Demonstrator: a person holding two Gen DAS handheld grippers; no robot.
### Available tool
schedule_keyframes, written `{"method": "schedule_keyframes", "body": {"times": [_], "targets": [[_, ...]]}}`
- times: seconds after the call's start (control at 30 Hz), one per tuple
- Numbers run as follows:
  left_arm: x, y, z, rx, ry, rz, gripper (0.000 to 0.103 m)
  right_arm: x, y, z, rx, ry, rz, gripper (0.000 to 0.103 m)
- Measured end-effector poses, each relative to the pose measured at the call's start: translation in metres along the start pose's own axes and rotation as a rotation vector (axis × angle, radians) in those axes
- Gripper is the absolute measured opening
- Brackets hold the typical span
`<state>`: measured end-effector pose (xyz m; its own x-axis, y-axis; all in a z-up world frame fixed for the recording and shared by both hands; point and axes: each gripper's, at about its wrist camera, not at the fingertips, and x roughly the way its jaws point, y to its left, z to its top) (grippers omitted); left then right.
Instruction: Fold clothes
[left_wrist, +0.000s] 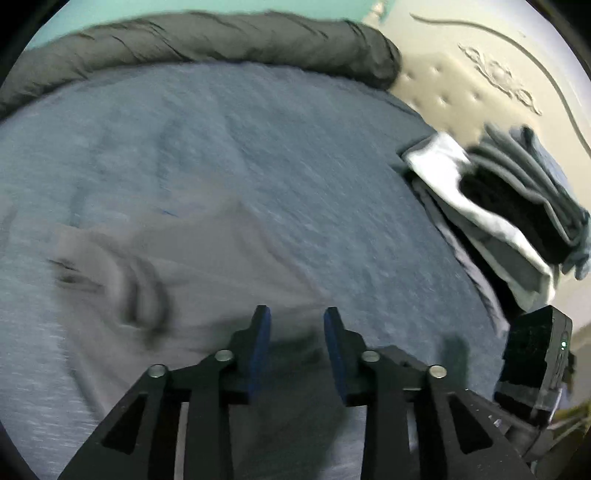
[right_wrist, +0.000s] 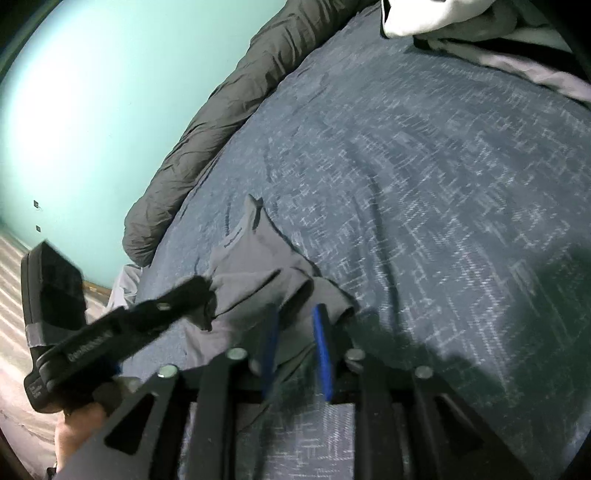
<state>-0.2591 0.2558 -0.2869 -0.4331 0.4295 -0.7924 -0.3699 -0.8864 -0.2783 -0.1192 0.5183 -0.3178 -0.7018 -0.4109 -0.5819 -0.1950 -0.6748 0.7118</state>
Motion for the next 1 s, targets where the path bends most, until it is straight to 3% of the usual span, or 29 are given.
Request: {"method": "schedule_keyframes", "body": {"times": [0.2,0.37,0.5,0.7,1.0], "targets": [[-0.015,0.05,0.015,-0.04,-0.027,0.101,0.036,0.015,0.006,0.004,-0.009,0.007,-0.018,0.033],[-0.005,0.047,0.02,0.059,-0.002,0.143,0.036,0.028,0.01,0.005,-0.015,0.017,-0.065,0.033],[-0.005,0.06,0.02,0.027,-0.003,0.15,0.036,0.037,0.01,0.005,-0.015,0.029,-0.087,0.033],[0.0,0.052,0.006,0.073,0.017,0.14,0.036,0.042,0.009,0.006,-0.025,0.02,-0.109,0.033],[0.011,0.046,-0.007,0.129,0.041,0.162,0.036,0.049,0.014,0.007,-0.059,0.011,-0.124,0.004]]}}
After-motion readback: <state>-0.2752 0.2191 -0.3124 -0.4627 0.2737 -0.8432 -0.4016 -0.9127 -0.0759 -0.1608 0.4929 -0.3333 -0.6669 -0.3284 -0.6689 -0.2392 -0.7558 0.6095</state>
